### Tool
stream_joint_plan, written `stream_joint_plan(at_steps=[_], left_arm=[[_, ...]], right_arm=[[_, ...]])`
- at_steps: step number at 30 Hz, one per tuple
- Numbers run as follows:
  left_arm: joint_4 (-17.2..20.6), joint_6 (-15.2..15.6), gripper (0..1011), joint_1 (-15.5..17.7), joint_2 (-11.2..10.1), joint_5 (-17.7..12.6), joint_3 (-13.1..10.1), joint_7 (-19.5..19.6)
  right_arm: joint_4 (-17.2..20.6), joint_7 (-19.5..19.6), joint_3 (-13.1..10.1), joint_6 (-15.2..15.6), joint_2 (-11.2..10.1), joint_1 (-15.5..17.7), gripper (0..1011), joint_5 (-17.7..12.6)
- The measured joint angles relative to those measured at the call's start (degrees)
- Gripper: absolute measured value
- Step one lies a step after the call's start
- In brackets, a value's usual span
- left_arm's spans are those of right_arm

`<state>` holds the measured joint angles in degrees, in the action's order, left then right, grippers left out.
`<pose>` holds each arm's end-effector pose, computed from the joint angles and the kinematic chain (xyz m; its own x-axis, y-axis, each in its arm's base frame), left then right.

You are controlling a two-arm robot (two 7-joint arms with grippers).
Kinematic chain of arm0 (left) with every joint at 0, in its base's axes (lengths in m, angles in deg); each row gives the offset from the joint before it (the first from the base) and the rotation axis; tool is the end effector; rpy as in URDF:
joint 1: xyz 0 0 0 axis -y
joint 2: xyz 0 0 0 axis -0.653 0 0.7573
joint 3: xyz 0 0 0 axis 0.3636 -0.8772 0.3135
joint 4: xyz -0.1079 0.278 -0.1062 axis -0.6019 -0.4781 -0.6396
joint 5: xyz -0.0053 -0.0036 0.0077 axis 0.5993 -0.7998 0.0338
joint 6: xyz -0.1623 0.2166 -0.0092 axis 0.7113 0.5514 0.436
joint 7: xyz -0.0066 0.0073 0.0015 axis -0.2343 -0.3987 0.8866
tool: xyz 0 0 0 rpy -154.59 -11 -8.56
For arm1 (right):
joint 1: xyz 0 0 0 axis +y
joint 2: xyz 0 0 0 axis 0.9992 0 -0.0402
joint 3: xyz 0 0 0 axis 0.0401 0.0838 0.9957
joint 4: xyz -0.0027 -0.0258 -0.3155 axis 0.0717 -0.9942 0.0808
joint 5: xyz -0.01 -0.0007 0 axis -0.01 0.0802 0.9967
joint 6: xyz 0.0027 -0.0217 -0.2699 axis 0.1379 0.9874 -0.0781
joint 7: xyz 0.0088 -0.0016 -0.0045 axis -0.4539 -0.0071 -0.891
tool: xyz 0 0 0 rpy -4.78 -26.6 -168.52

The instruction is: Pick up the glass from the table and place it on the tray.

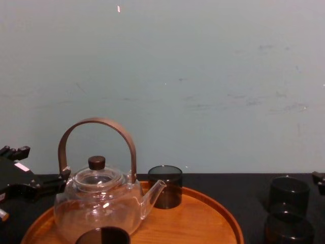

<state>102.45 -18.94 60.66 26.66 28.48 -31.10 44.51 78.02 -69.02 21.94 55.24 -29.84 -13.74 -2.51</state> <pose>0.3265 0.1077 -0.3162 0.2922 0.8803 0.3737 -0.9553 0.2873 0.0701 0.3264 -0.1077 -0.3164 0.2923 -0.8803 0.3737 0.9553 0.2873 -0.0703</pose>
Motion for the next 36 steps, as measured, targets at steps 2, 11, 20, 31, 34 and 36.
stream_joint_plan(at_steps=[2, 11, 20, 31, 34, 36], left_arm=[[0.00, 0.00, 1010, 0.00, 0.00, 0.00, 0.00, 0.00], [0.00, 0.00, 1010, 0.00, 0.00, 0.00, 0.00, 0.00], [0.00, 0.00, 1010, 0.00, 0.00, 0.00, 0.00, 0.00], [0.00, 0.00, 1010, 0.00, 0.00, 0.00, 0.00, 0.00], [0.00, 0.00, 1010, 0.00, 0.00, 0.00, 0.00, 0.00], [0.00, 0.00, 1010, 0.00, 0.00, 0.00, 0.00, 0.00]], right_arm=[[0.00, 0.00, 0.00, 0.00, 0.00, 0.00, 1002, 0.00], [-0.01, 0.00, 0.00, 0.00, 0.00, 0.00, 1002, 0.00], [0.00, 0.00, 0.00, 0.00, 0.00, 0.00, 1002, 0.00], [0.00, 0.00, 0.00, 0.00, 0.00, 0.00, 1003, 0.00], [0.00, 0.00, 0.00, 0.00, 0.00, 0.00, 1002, 0.00], [0.00, 0.00, 0.00, 0.00, 0.00, 0.00, 1002, 0.00]])
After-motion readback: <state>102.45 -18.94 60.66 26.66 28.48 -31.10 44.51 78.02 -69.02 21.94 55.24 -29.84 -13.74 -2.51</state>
